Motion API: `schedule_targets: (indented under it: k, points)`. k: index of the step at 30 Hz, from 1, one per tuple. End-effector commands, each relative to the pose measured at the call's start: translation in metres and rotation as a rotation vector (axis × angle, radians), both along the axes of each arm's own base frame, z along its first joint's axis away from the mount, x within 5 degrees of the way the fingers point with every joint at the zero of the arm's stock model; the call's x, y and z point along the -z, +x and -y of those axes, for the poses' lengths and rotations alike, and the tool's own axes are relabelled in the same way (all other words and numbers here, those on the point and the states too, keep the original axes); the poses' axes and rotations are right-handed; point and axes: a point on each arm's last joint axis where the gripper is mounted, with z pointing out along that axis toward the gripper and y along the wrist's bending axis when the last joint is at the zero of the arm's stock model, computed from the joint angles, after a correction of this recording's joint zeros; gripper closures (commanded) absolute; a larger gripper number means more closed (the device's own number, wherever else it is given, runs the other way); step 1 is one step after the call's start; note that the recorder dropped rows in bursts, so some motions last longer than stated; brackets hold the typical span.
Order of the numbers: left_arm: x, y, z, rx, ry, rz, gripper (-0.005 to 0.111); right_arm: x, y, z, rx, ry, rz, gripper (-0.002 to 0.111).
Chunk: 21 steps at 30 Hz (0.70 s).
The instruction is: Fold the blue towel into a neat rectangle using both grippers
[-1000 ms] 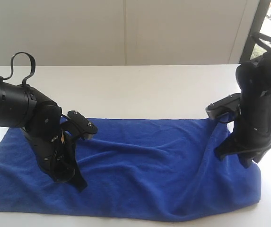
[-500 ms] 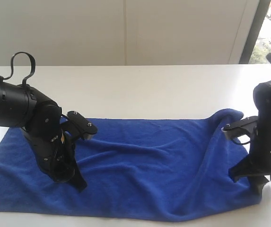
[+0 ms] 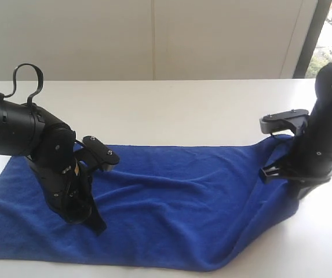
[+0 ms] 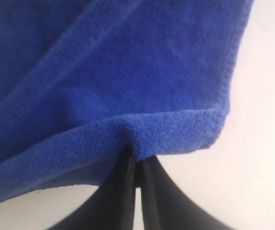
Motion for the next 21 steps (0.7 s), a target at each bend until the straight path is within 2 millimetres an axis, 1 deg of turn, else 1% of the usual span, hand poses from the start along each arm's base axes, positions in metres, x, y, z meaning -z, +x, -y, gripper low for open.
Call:
schedule_targets:
  k: [1, 5, 7, 9, 13, 14, 16, 20, 21]
  points:
    - [0.002, -0.002, -0.001, 0.001, 0.011, -0.024, 0.107, -0.013, 0.012, -0.025, 0.001, 0.093, 0.106, 0.108]
    - [0.002, -0.002, -0.001, 0.001, 0.014, -0.027, 0.107, -0.018, 0.021, -0.048, 0.003, 0.213, 0.209, 0.107]
    - [0.002, -0.002, -0.001, 0.003, 0.014, -0.027, 0.107, -0.020, 0.024, -0.056, 0.006, 0.235, 0.247, 0.101]
    - [0.002, -0.002, -0.001, 0.003, 0.014, -0.027, 0.107, -0.021, 0.026, -0.060, -0.006, 0.241, 0.269, 0.090]
    - [0.002, -0.002, -0.001, 0.003, 0.014, -0.027, 0.107, -0.021, 0.025, -0.063, -0.055, 0.236, 0.274, 0.060]
    - [0.002, -0.002, -0.001, 0.003, 0.014, -0.027, 0.107, -0.022, 0.025, -0.063, -0.063, 0.234, 0.279, 0.055]
    - [0.002, -0.002, -0.001, 0.003, 0.014, -0.027, 0.107, -0.023, 0.025, -0.062, -0.073, 0.228, 0.289, 0.051]
    - [0.002, -0.002, -0.001, 0.003, 0.014, -0.027, 0.107, -0.022, 0.026, -0.062, -0.061, 0.222, 0.296, 0.051]
    - [0.002, -0.002, -0.001, 0.003, 0.014, -0.027, 0.107, -0.018, 0.027, -0.061, -0.044, 0.213, 0.286, 0.051]
